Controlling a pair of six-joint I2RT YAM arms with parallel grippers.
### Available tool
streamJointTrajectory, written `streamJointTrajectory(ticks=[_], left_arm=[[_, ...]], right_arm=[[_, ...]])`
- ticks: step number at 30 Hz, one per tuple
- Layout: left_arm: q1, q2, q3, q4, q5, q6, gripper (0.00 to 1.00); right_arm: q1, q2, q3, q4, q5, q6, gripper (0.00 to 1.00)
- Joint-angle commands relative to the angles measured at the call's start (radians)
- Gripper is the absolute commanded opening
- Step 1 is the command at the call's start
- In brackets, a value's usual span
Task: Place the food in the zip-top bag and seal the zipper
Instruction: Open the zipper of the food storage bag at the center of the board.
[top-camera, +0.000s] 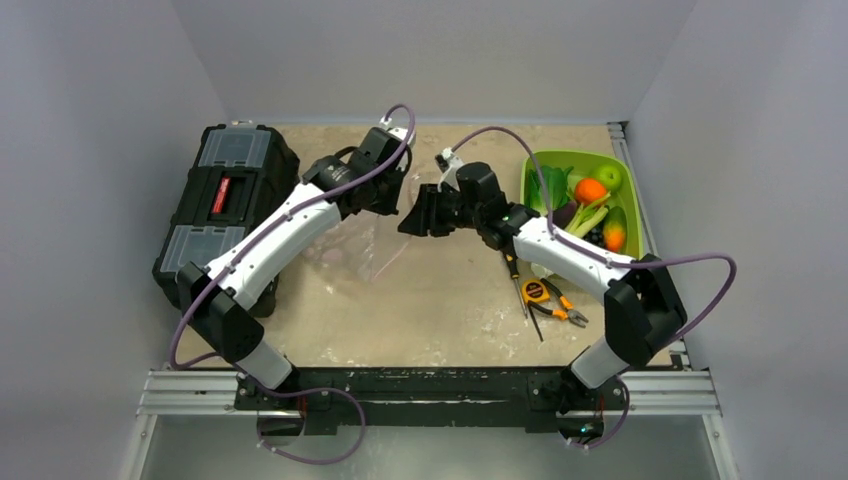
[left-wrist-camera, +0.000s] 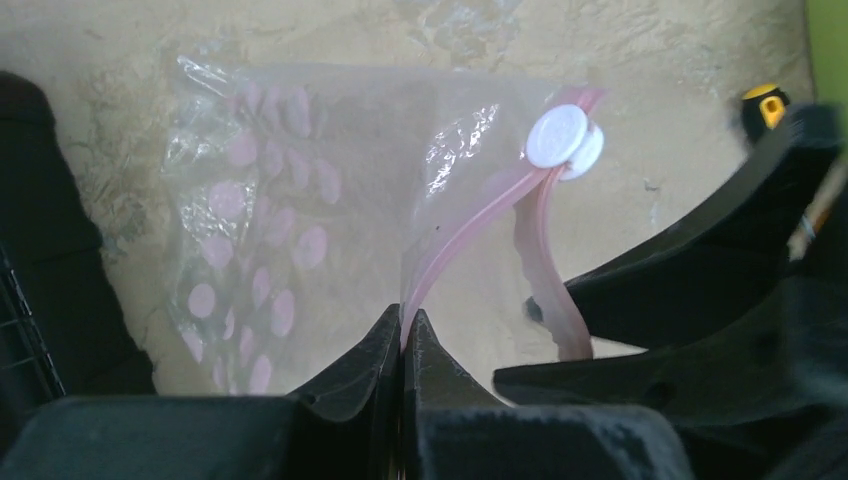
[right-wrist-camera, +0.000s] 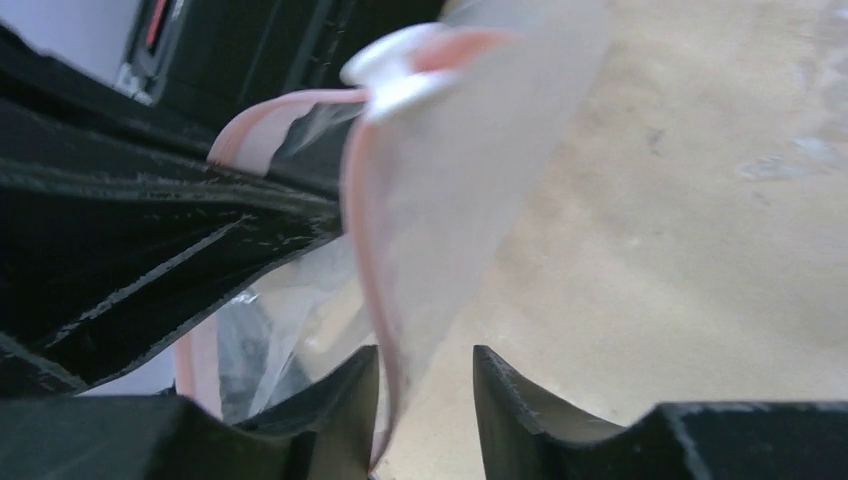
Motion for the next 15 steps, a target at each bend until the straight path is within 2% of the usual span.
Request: streamJointTrajectory(ticks=[1,3,8,10,13,15], left_arm=[[0.0,0.002,-0.084,0.037,-0.085,-0.06,0.0],[0.001,0.004,-0.095,0.05,-0.058,-0.056,0.0],[0.014,-0.007,-0.086,0.034,-0.036,-0.074,0.0],[0.016,-0.011,-0.094,0.036,-0.049,-0.07,0.0],[0.017,0.0,-0.089,0.037,-0.019,-0.064,0.0],[0.016,0.005,-0.087,0.034,0.005,-0.064,0.0]], right_arm=[[-0.078,-0.075,0.048,-0.138,0.002,-0.077,0.43],[-0.12,-0.131,0.052,-0.21,0.044,-0.113,0.54],[-0.198,-0.294,0.023,-0.32,0.193,-0.175,0.68],[-0.225,-0.349,0.015,-0.359,0.353,-0.173,0.73],[-0.31,-0.405,-0.015,-0.425,0.645,-0.061,0.8],[-0.373,-0.435,-0.043,-0.467,0.787,0.021,0.91]])
